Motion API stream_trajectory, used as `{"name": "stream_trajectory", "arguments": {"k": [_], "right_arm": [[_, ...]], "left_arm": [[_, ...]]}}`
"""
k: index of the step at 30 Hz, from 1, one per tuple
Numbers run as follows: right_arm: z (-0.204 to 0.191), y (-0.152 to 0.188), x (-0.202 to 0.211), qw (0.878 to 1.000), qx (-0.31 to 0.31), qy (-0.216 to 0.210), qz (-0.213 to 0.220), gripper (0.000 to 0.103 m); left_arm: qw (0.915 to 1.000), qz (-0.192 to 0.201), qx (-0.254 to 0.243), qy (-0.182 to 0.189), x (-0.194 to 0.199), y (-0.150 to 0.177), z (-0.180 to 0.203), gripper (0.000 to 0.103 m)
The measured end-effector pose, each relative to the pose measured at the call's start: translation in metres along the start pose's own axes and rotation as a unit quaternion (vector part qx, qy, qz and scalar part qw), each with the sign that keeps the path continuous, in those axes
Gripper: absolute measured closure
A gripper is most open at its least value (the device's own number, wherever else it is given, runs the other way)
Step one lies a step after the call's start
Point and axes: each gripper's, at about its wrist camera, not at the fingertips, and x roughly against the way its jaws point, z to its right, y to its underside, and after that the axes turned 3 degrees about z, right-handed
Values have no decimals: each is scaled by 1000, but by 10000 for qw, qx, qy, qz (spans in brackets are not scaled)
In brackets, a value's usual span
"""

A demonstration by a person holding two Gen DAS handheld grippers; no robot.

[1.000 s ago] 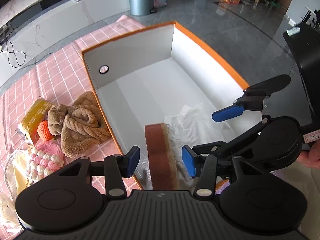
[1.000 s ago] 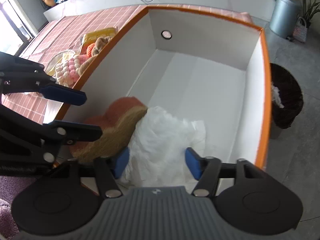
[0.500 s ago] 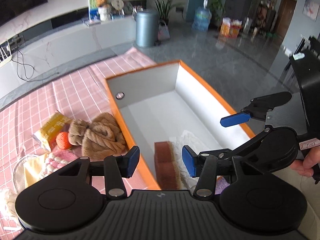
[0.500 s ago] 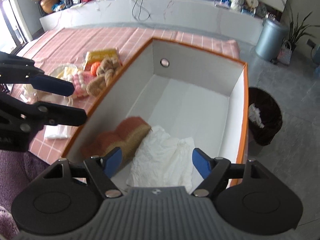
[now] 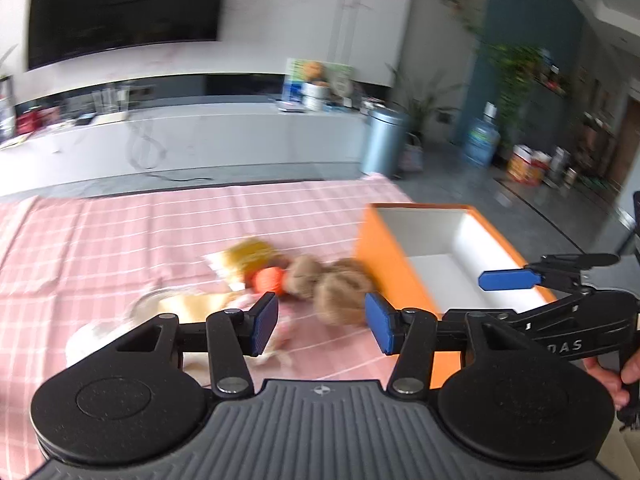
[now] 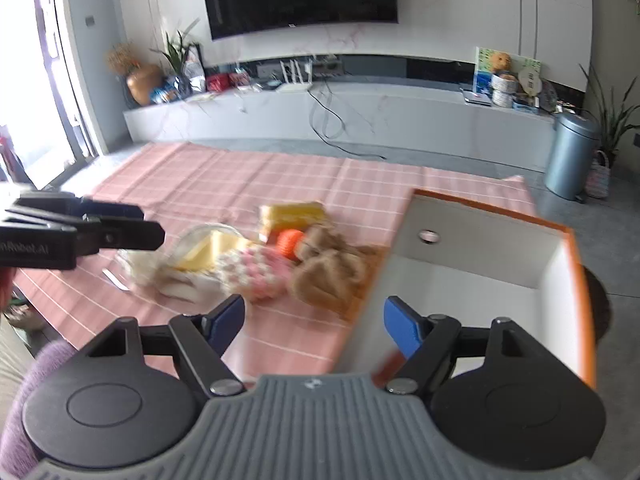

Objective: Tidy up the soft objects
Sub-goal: 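Move both open tools back over the remaining items on the table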

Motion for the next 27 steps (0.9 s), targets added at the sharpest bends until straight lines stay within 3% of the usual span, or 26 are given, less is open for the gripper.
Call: {"name": "stream_trajectory", "arguments": {"k": [5, 14, 17, 27], "right_arm": [[-36, 4, -32, 9998, -114, -172, 21, 27], [-77, 25, -94, 9988, -160, -221, -399, 27], [-82, 31, -116, 9971, -311, -291, -625, 16], [-106, 46, -180, 9927, 30, -40, -1208, 10]], "left_arm": [[9991, -24, 175, -393, 2, 28, -36, 40], [9909, -13, 982, -923, -3, 82, -92, 32], [9876, -63, 1154, -1058, -7, 93, -103, 31], [9843, -467, 1331, -1062, -35, 115, -114, 30]]}}
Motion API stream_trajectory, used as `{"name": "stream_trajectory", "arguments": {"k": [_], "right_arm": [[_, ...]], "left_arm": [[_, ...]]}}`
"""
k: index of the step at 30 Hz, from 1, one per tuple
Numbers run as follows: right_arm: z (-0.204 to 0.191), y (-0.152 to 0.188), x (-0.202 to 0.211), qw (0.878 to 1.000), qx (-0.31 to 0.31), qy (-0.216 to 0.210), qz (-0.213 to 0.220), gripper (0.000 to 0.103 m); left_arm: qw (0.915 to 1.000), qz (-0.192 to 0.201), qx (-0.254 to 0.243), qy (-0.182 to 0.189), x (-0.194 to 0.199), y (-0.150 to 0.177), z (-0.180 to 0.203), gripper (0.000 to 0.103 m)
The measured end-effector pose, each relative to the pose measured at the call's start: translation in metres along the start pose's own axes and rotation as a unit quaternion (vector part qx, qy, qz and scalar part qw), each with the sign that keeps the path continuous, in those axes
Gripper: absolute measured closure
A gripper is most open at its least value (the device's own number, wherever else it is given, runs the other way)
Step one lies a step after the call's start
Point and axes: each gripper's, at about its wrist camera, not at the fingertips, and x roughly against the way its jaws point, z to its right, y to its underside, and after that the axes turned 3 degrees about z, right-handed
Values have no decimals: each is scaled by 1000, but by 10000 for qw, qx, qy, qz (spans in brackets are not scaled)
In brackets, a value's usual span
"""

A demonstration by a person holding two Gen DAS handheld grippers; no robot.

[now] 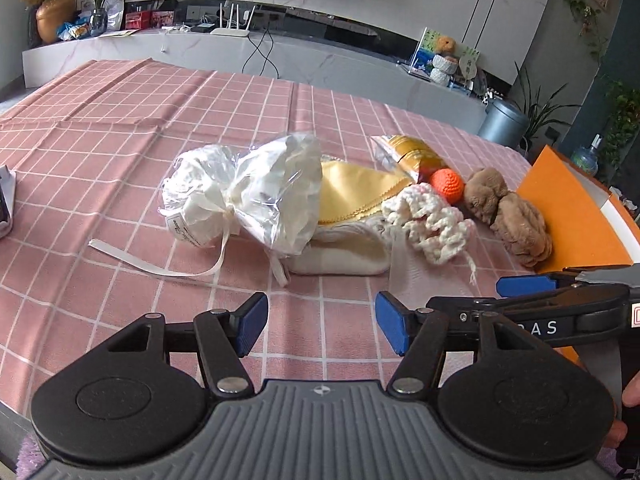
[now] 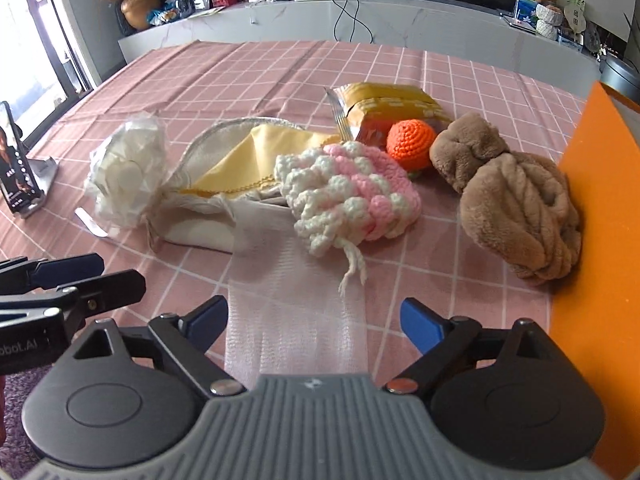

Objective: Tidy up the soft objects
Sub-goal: 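Move both open tools back over the remaining items on the table, then grasp the clear plastic bag with the right tool while the left tool grasps the yellow cloth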

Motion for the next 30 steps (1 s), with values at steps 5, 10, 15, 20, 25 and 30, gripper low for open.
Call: {"name": "stream_trajectory", "arguments": {"k": [5, 10, 15, 20, 25, 30], "right_arm": [[-5, -1, -15, 9998, -106, -101, -161, 8], [-17, 3, -27, 9998, 117, 50, -163, 6], [-27, 11, -29, 9983, 523, 229, -69, 13], [-22, 13, -22, 9983, 490, 310, 105, 41], [-25, 13, -17, 9971, 681, 243, 242, 95], [-23, 9, -15, 9977, 661, 66, 125, 102]], "left_arm": [[9999, -90, 95, 24, -9, 0, -4, 30], [9997, -130, 192, 11, -11, 1, -10, 30], [9994, -212, 269, 54, -14, 3, -12, 30], [9993, -252, 263, 37, -17, 4, -10, 30], [9996, -190, 210, 16, -12, 3, -6, 30], [9998, -86, 124, 155, -3, -3, 0, 31]]}}
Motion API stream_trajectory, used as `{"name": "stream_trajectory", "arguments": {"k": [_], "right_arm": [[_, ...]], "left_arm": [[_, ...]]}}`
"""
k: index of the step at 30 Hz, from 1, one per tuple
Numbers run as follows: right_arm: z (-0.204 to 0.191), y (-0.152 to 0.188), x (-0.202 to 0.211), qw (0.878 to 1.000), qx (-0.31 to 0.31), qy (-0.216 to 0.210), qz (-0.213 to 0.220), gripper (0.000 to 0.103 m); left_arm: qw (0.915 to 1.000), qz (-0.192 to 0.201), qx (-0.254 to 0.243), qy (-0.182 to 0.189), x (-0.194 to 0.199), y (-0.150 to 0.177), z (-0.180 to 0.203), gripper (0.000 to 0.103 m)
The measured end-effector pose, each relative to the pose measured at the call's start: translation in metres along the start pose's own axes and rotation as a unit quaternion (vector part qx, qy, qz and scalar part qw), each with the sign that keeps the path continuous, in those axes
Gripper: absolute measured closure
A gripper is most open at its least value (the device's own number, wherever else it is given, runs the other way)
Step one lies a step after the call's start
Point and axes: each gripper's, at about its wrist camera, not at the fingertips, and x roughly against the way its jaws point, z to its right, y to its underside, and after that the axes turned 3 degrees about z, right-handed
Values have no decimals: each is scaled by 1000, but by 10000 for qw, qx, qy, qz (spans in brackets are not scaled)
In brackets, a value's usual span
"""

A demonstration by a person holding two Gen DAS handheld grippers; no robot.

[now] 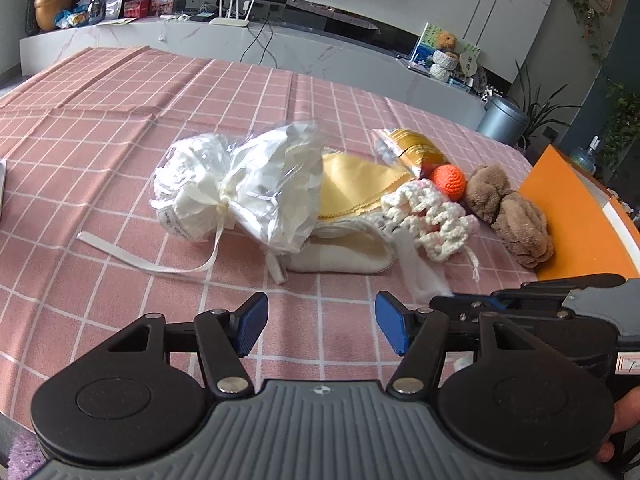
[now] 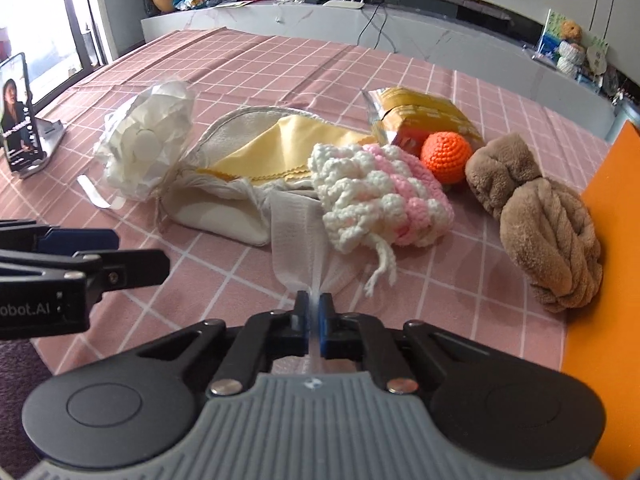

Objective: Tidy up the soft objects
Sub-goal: 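Grasp the clear plastic bag with the right tool while the left tool grasps the yellow cloth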

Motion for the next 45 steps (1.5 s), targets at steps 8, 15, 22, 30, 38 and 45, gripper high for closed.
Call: {"name": "stream_trajectory", "arguments": {"k": [8, 15, 22, 30, 38, 45], "right_arm": [[-1, -12, 40, 9992, 127, -304, 236, 102], [16, -44, 68, 9963, -134, -450, 724, 102], [41, -77, 54, 9958, -203, -112, 887, 102], [57, -83, 21, 9956, -573, -24, 739, 102], [66, -77, 1, 9946, -855, -132, 572, 101], [69, -76, -2, 9946, -874, -196, 526, 101]], "left_arm": [[9984, 278, -363, 325, 11, -26, 13, 33], [9953, 496, -709, 438, 8, -66, 21, 33], [9936, 232, -951, 570, -31, -102, 26, 33], [9856, -555, -1534, 456, -87, -115, 31, 33], [9834, -1059, -1467, 127, -126, -109, 33, 23], [9820, -1258, -1405, -65, -146, -106, 35, 24]]}}
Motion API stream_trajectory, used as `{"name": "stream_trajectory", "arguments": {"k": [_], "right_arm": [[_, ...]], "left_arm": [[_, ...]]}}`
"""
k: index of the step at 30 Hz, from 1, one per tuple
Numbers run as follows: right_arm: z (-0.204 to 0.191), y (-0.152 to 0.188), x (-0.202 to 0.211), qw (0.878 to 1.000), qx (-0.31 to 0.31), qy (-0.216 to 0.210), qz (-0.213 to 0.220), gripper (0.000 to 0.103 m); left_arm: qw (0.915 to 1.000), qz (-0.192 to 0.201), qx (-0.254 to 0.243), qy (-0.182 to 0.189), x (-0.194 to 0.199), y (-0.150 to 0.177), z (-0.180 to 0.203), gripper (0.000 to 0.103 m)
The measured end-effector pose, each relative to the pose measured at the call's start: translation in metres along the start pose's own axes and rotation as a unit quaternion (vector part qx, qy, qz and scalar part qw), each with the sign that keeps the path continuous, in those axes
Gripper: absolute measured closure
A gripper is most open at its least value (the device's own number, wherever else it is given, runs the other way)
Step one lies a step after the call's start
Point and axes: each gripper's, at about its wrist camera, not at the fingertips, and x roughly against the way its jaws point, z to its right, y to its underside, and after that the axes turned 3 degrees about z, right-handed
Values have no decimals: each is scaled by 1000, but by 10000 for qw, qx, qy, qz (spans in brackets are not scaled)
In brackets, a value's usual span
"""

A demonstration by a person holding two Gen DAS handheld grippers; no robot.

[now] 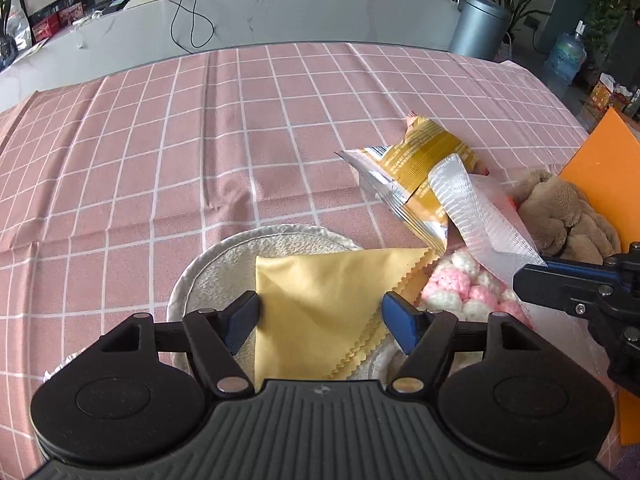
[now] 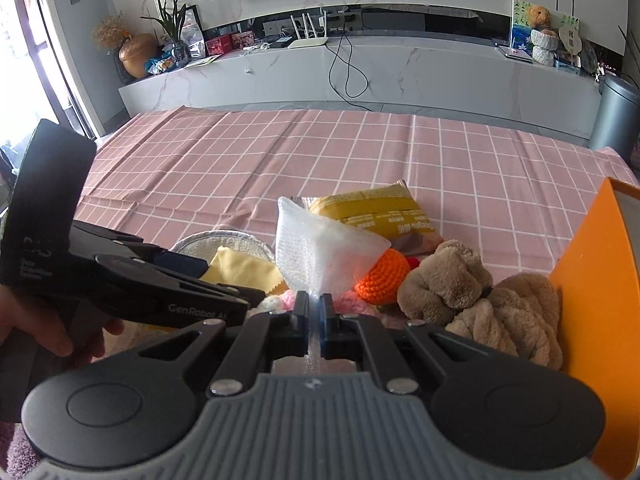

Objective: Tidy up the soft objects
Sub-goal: 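Grasp the clear plastic bag with the right tool while the left tool grasps the yellow cloth, then carry the plastic bag and yellow cloth into the orange box and release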

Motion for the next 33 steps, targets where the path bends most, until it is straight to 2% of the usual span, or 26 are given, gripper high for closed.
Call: {"name": "stream_trajectory", "arguments": {"k": [2, 4, 5, 6, 7, 13, 21, 28, 33], "right_arm": [[1, -1, 0, 10000, -2, -15, -12, 101], [1, 0, -2, 10000, 12, -12, -18, 101], [1, 0, -1, 10000, 16, -12, -20, 101], [0, 1, -1, 10000, 20, -12, -18, 101], [0, 1, 0, 10000, 30, -10, -14, 101], [-3, -1, 10, 9999, 118, 36, 118, 101], [-1, -4, 44, 9989, 46, -18, 460, 102], [1, -2, 88, 9966, 30, -47, 816, 102], [10, 5, 125, 9941, -18, 3, 1081, 102]], "left_arm": [[9999, 75, -68, -53, 2, 2, 2, 34], [9997, 183, -130, -106, 4, 5, 4, 60], [9996, 222, -140, -72, 6, 6, 4, 66], [9996, 253, -142, -55, 7, 7, 4, 78], [9994, 305, -121, -50, 9, 9, 4, 95], [9968, 790, 88, 59, 37, 11, 3, 96], [9925, 1167, 257, 262, 89, 6, 15, 96], [9881, 1513, -35, 269, 129, 14, 47, 96], [9844, 1700, -192, 404, 149, 18, 72, 95]]}}
